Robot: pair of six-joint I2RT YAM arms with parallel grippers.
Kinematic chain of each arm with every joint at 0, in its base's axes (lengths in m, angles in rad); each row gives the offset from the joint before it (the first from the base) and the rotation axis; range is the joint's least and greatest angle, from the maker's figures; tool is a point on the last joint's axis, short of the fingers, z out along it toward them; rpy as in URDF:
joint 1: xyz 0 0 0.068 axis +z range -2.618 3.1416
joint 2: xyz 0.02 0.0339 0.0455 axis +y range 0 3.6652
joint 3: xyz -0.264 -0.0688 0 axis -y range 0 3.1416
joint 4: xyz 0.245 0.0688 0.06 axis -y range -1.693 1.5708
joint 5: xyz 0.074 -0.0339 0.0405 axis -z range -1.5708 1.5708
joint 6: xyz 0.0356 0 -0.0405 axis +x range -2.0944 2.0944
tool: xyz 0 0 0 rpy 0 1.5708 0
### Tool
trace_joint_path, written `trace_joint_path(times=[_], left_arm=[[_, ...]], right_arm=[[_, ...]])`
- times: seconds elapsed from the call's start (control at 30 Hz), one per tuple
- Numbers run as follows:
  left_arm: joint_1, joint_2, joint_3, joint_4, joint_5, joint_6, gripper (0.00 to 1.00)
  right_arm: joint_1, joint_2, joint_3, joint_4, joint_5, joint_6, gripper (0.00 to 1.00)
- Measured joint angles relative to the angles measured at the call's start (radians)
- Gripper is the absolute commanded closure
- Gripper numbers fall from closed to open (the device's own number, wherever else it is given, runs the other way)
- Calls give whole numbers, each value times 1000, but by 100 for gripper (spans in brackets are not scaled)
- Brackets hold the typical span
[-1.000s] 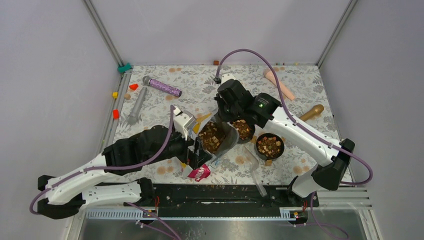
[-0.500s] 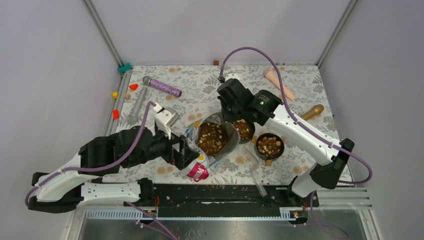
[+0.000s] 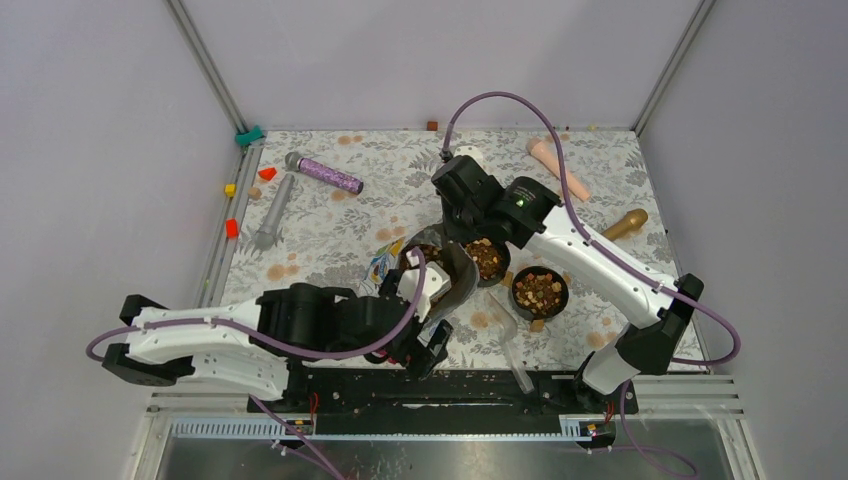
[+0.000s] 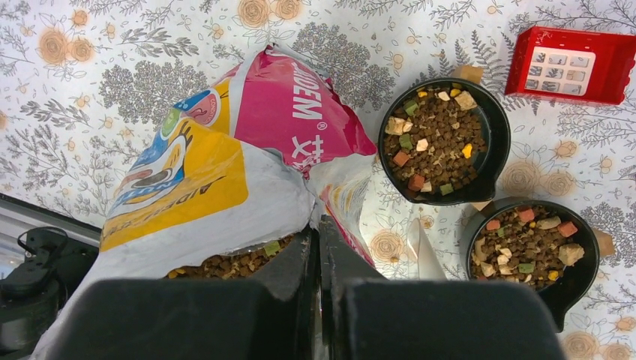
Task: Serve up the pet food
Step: Close the pet food bag at the center of the board.
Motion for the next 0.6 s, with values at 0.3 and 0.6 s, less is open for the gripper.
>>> trace_joint_path(times=[0.3,0.6], left_arm=[[-121,144,92,-144,-257,-95,18],[-145,271,150,-276,-431,-200,42]], right_arm=[[-26,0,-4,-2,-19,48,100],[-41,-16,-27,10,-38,68,100]])
